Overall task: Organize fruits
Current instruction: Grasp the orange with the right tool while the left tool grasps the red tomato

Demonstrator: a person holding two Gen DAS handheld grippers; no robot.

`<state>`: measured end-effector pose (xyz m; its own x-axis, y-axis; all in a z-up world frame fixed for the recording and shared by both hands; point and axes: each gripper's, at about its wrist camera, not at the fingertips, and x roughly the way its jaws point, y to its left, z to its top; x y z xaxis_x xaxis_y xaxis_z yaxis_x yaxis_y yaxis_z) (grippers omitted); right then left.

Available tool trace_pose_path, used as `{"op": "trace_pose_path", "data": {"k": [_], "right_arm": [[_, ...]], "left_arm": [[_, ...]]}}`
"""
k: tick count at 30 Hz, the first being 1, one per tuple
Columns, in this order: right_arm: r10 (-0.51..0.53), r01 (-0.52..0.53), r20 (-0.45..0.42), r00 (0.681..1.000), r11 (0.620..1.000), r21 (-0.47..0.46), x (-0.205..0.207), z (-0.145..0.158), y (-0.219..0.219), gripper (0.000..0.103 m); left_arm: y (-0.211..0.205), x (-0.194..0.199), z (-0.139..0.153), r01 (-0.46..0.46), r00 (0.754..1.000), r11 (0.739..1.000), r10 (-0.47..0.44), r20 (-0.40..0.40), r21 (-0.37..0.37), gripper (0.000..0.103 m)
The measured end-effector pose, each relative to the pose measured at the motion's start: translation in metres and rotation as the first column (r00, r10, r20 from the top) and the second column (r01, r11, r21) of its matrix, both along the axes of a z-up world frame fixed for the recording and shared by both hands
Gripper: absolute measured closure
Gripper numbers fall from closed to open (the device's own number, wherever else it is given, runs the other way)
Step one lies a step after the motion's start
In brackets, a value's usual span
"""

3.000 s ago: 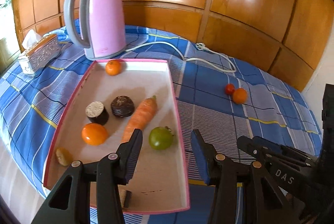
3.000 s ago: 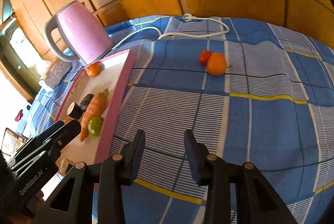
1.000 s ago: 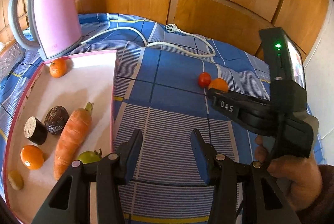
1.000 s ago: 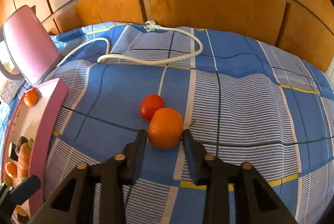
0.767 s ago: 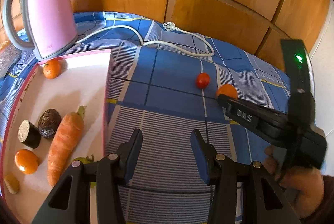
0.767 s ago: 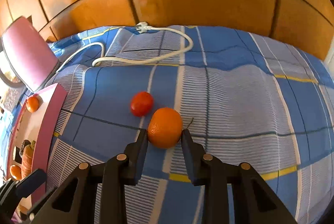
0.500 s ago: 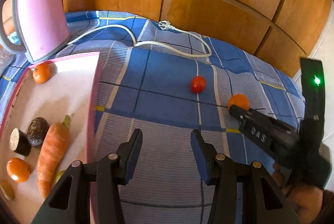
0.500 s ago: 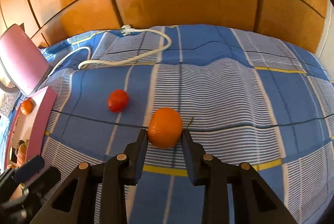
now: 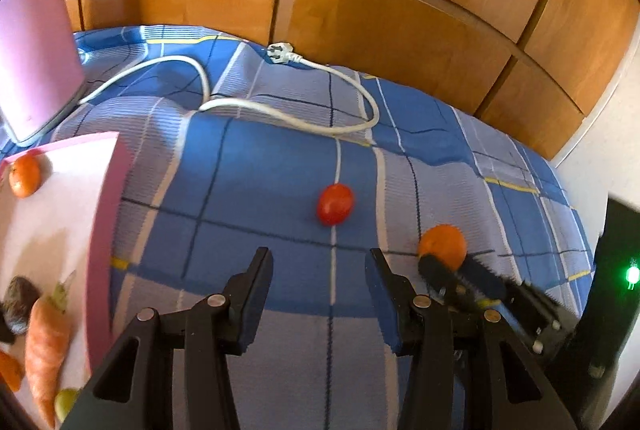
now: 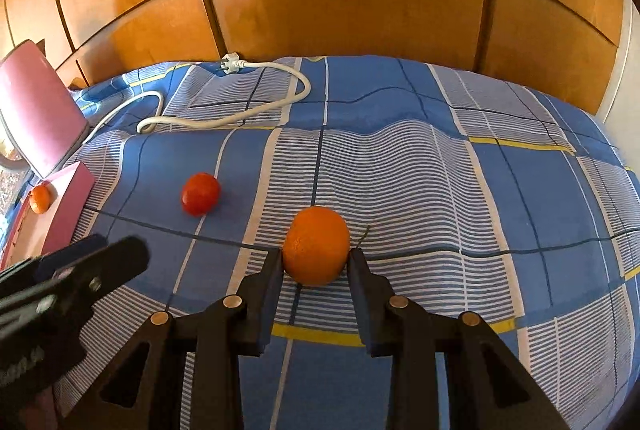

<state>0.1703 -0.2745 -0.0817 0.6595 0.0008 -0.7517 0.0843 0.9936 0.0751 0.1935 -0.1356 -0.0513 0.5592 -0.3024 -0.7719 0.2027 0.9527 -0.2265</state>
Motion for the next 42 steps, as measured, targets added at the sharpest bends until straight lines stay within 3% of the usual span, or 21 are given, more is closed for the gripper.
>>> {"op": "trace_pose_path", "data": {"k": [13, 16, 18, 21, 31, 42], "right_arm": [[-0.007, 0.007, -0.010, 1.000, 1.000, 0.030, 0.000, -0.006, -0.006, 0.069], [-0.007, 0.008, -0.007, 1.000, 0.999, 0.035, 0.000, -0.006, -0.007, 0.069], [-0.008, 0.008, -0.006, 1.000, 0.999, 0.034, 0.000, -0.005, -0.007, 0.069], [-0.010, 0.010, -0.004, 1.000, 1.000, 0.027, 0.000, -0.006, -0.006, 0.070], [-0.018, 0.018, -0.002, 1.000, 1.000, 0.026, -0.007, -0.003, -0.008, 0.072], [0.001, -0.001, -0.015, 1.000, 1.000, 0.009, -0.050, -0.004, -0.008, 0.072]], "left_arm": [[-0.025, 0.041, -0.014, 0.031, 0.999, 0.999, -0.030, -0.025, 0.010, 0.056], [-0.031, 0.046, -0.018, 0.040, 0.999, 0.999, -0.040, -0.026, 0.018, 0.064], [-0.034, 0.049, -0.021, 0.047, 0.999, 0.998, -0.047, -0.025, 0.032, 0.077], [-0.033, 0.048, -0.022, 0.042, 0.999, 0.999, -0.042, -0.016, 0.024, 0.077], [-0.014, 0.007, -0.021, 0.041, 0.999, 0.999, -0.041, -0.020, 0.025, 0.077], [0.000, -0.060, -0.022, 0.077, 0.997, 0.996, -0.077, -0.002, 0.036, 0.077]]}}
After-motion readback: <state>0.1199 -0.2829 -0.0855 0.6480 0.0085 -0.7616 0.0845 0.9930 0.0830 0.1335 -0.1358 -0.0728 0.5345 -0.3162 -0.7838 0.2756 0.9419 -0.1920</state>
